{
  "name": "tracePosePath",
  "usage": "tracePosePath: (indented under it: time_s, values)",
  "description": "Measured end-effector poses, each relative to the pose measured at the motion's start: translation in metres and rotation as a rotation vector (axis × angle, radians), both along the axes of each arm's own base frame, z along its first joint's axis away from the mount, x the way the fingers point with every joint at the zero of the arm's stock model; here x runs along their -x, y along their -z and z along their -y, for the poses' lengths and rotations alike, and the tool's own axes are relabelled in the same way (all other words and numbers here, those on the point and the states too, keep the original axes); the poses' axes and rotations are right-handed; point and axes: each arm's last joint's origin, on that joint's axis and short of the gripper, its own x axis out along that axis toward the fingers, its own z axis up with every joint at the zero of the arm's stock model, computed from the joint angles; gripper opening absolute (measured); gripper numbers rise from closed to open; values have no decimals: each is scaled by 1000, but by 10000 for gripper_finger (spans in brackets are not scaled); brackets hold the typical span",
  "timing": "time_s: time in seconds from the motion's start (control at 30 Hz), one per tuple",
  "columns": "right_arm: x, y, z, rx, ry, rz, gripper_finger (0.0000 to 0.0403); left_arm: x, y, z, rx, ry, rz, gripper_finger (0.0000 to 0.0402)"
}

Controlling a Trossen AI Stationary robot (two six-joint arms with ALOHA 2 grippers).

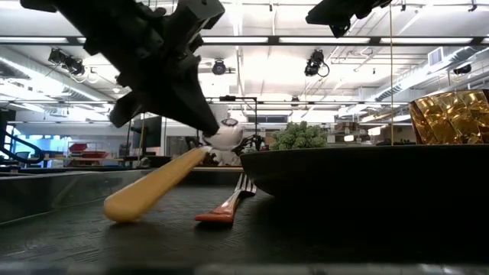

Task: Pick and place plate/cup/fork/spoon on tray
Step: Put the yellow spoon to the left side of the orange fork on the black serving tray

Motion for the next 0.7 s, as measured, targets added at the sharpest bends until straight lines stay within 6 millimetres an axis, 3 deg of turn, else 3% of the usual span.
tracePosePath:
  time_s: [0.5,0.7]
  values:
    - [0,0,0,8,-4,3,64,8,7,-3,162,-130,-61,5]
    - [0,-1,0,19,-8,9,64,10,9,-6,201,-172,-84,47]
